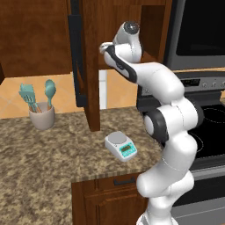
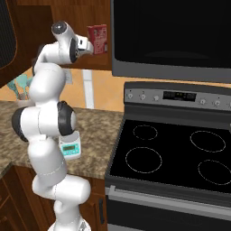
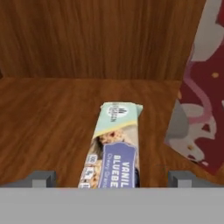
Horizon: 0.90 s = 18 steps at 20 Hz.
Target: Pick the bar and place it on the digital scale for weighing, and close the cabinet.
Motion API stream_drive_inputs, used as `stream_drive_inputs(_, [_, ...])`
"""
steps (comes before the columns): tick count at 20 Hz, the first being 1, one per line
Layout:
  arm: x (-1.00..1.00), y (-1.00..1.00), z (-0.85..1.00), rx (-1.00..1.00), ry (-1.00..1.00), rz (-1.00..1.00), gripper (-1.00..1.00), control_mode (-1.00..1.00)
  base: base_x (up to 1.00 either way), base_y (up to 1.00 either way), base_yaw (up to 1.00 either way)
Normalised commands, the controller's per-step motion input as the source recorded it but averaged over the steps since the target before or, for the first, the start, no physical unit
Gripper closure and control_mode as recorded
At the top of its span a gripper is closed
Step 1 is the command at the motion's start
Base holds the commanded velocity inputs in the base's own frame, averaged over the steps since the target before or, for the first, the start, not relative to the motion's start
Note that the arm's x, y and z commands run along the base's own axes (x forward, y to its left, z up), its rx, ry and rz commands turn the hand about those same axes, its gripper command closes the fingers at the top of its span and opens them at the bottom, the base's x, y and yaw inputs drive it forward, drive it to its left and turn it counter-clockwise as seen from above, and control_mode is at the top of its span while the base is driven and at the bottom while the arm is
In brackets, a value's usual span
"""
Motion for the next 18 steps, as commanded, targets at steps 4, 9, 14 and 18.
stream_drive_inputs(4, [0.12, 0.05, -0.09, 0.00, 0.05, 0.00, 1.00, -1.00, 0.00, 0.00, 0.00])
stream_drive_inputs(9, [0.01, 0.00, -0.06, 0.00, -0.06, 0.00, 1.00, -1.00, 0.00, 0.00, 0.00])
stream_drive_inputs(14, [-0.47, 0.17, -0.07, 0.03, -0.27, 0.00, 1.00, -1.00, 0.00, 0.00, 0.00])
stream_drive_inputs(18, [-0.70, 0.00, 0.08, 0.08, -0.23, 0.00, 1.00, -1.00, 0.00, 0.00, 0.00])
